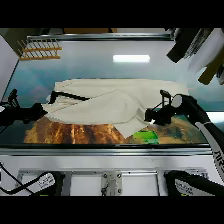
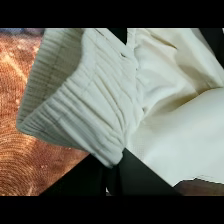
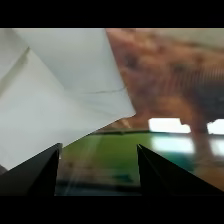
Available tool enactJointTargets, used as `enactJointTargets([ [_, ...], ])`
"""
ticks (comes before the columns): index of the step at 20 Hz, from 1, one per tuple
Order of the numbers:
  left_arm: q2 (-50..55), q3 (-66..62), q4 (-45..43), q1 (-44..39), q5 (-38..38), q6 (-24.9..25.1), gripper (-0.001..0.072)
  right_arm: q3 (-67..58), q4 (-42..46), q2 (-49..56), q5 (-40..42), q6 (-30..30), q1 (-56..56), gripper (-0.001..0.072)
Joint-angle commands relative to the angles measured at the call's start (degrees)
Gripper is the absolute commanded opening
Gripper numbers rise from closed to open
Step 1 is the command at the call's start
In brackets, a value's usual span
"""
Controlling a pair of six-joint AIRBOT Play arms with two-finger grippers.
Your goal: Fold the clothes and pants, and hang the long-sleeved shirts on hangers.
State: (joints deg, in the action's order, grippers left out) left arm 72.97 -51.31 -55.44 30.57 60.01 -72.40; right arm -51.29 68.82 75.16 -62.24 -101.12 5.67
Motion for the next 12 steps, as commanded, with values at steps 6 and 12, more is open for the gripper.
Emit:
enactJointTargets([
  [6,-0.04,0.02,0.02,0.0,0.09,0.0,0.0017,10.01,-16.22,1.97,13.33,-7.34,2.89,0.051],
  [12,-0.04,0.02,0.0,0.0,0.37,0.0,0.0017,9.99,-17.29,4.72,17.07,-8.66,9.31,0.0509],
])
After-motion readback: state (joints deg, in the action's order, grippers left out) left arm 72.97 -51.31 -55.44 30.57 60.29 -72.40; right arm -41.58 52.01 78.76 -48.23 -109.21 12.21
